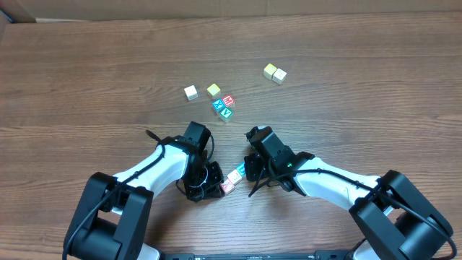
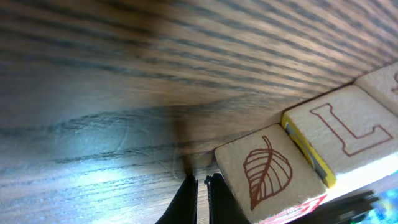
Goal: Flip 3 blocks
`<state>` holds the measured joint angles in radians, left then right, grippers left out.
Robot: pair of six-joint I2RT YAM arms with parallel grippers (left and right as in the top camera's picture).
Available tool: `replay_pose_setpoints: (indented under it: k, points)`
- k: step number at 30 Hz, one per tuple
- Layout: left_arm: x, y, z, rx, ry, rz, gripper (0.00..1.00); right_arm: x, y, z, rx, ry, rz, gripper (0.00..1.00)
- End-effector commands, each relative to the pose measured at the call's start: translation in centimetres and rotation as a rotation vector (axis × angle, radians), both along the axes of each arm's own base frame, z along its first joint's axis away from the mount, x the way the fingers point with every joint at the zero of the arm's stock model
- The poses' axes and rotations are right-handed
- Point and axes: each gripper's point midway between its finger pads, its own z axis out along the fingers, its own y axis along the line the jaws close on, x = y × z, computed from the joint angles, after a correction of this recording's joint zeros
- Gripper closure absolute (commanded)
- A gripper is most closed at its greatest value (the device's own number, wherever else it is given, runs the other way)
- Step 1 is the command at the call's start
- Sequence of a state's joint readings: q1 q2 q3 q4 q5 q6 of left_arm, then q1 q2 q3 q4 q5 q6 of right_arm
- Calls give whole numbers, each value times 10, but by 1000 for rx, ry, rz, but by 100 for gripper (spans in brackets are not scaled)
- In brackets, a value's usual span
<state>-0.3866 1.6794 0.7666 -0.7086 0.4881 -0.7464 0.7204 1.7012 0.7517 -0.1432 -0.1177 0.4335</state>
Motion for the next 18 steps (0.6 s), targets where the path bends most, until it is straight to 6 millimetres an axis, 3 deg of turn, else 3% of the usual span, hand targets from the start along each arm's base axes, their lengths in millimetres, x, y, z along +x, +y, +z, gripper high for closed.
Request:
replay_pose_setpoints:
  k: [1,18]
  points:
    - [-9,10,-20,102,53,62,96,-6,7,-2,27,29,20,96]
    - [-18,-11,-19,91,70,71,96,-6,7,-2,28,28,20,96]
